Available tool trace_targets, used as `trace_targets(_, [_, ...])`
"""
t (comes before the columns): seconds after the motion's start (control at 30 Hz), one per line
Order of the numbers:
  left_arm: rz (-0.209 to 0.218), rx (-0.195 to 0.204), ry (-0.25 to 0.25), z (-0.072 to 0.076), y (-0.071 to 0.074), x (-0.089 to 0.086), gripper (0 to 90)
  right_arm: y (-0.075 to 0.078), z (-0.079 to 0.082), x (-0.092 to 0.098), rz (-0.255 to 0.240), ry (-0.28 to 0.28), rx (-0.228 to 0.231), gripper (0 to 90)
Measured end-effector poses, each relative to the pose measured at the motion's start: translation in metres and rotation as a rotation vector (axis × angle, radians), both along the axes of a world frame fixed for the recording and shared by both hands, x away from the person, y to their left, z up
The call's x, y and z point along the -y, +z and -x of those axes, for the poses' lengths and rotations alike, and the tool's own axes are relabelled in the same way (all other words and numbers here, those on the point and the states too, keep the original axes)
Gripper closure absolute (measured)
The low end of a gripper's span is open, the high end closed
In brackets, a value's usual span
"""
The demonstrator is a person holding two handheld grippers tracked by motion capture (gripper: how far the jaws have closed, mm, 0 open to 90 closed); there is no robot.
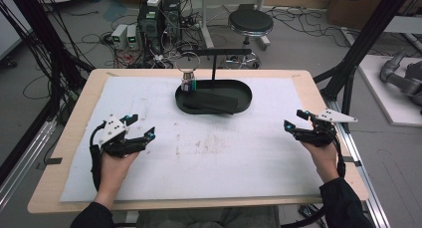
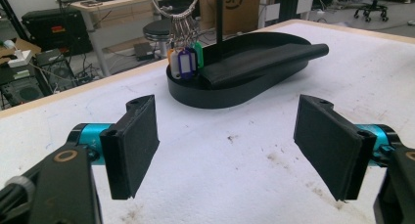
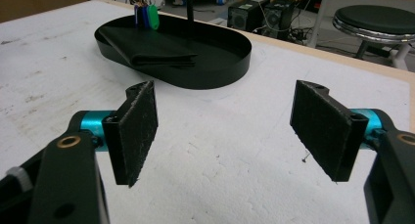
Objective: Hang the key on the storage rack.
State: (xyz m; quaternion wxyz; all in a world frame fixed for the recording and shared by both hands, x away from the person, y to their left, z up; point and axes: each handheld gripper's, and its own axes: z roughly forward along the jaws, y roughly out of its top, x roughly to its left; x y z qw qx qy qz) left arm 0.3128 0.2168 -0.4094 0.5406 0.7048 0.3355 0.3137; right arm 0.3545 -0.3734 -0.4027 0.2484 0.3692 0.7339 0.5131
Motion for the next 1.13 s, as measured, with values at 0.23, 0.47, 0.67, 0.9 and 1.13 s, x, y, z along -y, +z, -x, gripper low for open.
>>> trace_targets(0.23, [-0.023,-0.003,-0.003,-0.0018,-0.0031,0.0015,24.4,-0.0006,0.0007,0.0011,0.005,-0.006,-0.007,25.8])
trace_targets(0.47, [-0.03,-0.013,0.001,-0.0038,-0.0049,0.0003,24.4,-0.0012,0.0018,0.0006,0.013,-0.005,-0.011,25.8])
trace_targets(0.67, [-0.02,-0.007,0.001,-0.0035,-0.0036,-0.0003,24.4,-0.0015,0.0024,0.0024,0.012,-0.008,-0.01,25.7])
trace_targets(0.9, [-0.025,-0.012,-0.004,-0.0049,-0.0044,0.0011,24.4,-0.0019,0.0032,0.0039,0.01,-0.01,-0.013,25.7])
trace_targets(1.13, [-0.025,-0.01,-0.004,-0.0072,-0.0047,0.0014,24.4,-0.0022,0.0035,0.005,0.008,-0.013,-0.017,25.7])
